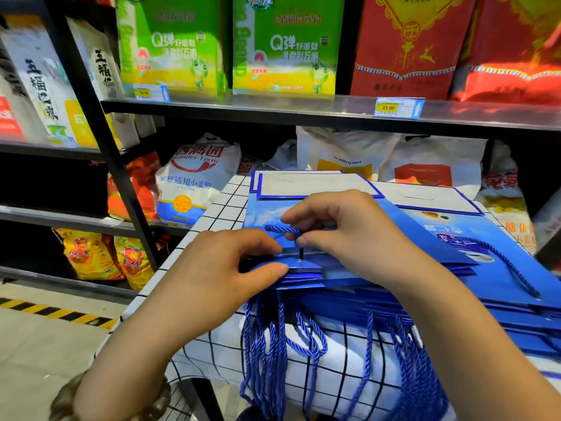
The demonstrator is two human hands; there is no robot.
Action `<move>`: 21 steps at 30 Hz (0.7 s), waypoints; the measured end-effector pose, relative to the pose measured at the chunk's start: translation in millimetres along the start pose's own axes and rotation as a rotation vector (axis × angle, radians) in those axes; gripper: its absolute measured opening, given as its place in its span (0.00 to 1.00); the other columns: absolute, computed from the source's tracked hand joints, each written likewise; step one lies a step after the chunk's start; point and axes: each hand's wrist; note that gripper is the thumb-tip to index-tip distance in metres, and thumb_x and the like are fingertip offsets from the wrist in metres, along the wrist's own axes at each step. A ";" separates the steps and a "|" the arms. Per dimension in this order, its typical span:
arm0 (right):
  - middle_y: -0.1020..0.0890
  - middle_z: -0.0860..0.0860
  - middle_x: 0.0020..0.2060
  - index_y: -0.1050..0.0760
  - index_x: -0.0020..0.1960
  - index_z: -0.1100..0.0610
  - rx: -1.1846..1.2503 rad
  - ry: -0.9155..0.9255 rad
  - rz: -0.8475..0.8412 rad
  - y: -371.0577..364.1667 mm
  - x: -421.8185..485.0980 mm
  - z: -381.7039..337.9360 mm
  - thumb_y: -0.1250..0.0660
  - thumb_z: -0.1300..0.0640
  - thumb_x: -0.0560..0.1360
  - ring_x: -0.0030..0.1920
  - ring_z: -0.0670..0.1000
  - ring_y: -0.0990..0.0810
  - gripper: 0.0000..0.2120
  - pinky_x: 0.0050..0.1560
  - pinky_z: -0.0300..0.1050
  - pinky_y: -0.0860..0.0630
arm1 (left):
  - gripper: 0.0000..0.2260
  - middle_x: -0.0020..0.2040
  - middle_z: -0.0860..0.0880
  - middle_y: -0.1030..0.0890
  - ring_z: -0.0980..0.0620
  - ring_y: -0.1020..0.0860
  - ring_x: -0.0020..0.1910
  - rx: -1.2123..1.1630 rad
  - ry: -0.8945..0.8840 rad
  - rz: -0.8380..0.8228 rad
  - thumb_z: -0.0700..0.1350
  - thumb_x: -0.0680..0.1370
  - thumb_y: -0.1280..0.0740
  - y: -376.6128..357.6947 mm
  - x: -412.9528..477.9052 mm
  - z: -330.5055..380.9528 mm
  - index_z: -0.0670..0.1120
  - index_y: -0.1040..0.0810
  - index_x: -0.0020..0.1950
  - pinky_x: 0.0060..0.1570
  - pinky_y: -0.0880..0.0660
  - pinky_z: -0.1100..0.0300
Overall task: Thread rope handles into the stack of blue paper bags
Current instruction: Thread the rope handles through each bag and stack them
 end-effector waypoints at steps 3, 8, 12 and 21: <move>0.20 0.46 0.36 0.19 0.48 0.55 -0.003 0.003 -0.001 -1.7 1.4 -0.2 0.32 0.72 0.68 0.41 0.45 0.18 0.15 0.48 0.35 0.22 | 0.03 0.43 0.72 0.24 0.67 0.23 0.44 -0.005 -0.019 0.003 0.59 0.64 0.35 -0.5 -0.3 0.7 0.64 0.26 0.36 0.46 0.28 0.71; 0.20 0.45 0.35 0.20 0.45 0.52 -0.005 -0.014 -0.036 -1.7 2.7 2.2 0.30 0.71 0.67 0.40 0.45 0.19 0.15 0.48 0.37 0.22 | 0.01 0.41 0.68 0.20 0.64 0.21 0.41 -0.054 -0.052 0.029 0.57 0.66 0.36 -1.5 -2.2 1.0 0.63 0.25 0.36 0.43 0.27 0.65; 0.16 0.48 0.43 0.19 0.51 0.54 -0.158 -0.005 -0.083 -1.5 0.4 2.9 0.32 0.66 0.71 0.44 0.41 0.20 0.12 0.50 0.34 0.25 | 0.02 0.41 0.65 0.21 0.62 0.23 0.38 -0.018 -0.074 0.093 0.55 0.70 0.36 -5.4 -2.3 0.1 0.59 0.25 0.38 0.38 0.28 0.64; 0.24 0.40 0.57 0.28 0.64 0.53 -0.143 -0.042 -0.306 9.5 -12.6 9.0 0.39 0.66 0.76 0.60 0.38 0.27 0.19 0.64 0.34 0.33 | 0.14 0.51 0.59 0.21 0.54 0.22 0.48 0.194 -0.210 0.295 0.42 0.69 0.44 -15.0 -1.2 4.0 0.57 0.21 0.44 0.45 0.26 0.63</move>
Point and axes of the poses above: each hand's wrist, its own x-axis towards the middle knuckle, its own y-axis out of the back of the hand, z = x × y
